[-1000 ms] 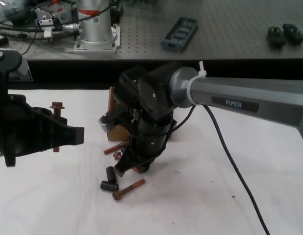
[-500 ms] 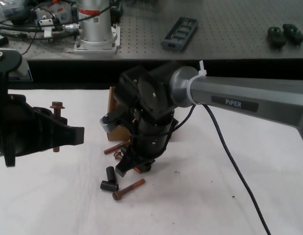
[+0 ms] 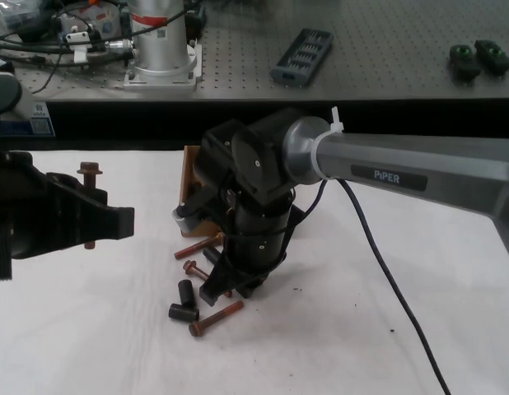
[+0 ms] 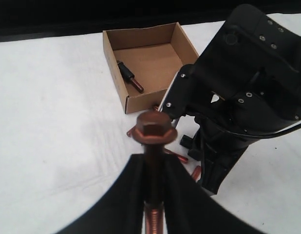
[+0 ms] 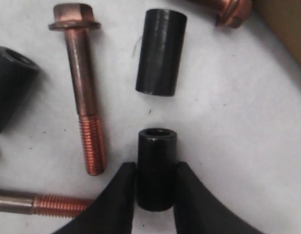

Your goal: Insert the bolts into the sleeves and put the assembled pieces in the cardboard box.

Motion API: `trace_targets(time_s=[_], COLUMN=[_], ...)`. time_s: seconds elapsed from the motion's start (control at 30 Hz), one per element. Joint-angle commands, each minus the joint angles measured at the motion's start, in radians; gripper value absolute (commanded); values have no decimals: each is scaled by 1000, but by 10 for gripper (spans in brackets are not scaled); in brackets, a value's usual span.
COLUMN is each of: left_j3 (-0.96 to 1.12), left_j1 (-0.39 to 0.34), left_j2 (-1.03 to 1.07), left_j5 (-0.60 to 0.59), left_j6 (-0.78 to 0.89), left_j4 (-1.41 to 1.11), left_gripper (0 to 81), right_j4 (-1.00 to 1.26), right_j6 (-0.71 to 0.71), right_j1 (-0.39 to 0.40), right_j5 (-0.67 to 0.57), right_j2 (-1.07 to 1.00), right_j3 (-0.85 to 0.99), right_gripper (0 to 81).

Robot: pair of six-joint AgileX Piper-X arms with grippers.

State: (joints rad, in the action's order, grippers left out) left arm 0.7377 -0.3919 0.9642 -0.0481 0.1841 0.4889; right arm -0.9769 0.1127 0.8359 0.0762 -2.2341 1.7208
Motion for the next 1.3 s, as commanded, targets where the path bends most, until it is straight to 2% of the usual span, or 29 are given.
trace_targets(time_s=[0.0,0.2,0.4,0.63,0.8,0.93,1.03,1.17,1.27], left_j3=[7,7,4,4,4,4,4,4,4], left_j1=[1,1,1,1,1,15,39,61,58], left_j2=[-11,-11,2,51,141,257,333,442,540], left_j5=[-4,-10,-10,-28,-61,-217,-304,-373,-460], left_j6=[-12,-12,-12,1,6,105,233,336,418], left_j4=[-12,-8,-101,-272,-343,-550,-723,-841,-966], left_gripper=[6,6,6,6,6,6,6,6,6], right_j4=[7,-24,-25,75,18,103,245,583,873], right_j6=[0,0,-8,-15,-15,-3,-9,-88,-166], right_j1=[-7,-7,-27,-74,-114,-143,-165,-185,-190], right_j5=[20,30,-45,-97,-130,-231,-283,-428,-463], right_j2=[-20,-20,15,82,136,254,415,639,760], right_j3=[-9,-9,-9,-9,-24,-190,-397,-715,-900], right_gripper=[177,177,174,16,7,7,7,7,7])
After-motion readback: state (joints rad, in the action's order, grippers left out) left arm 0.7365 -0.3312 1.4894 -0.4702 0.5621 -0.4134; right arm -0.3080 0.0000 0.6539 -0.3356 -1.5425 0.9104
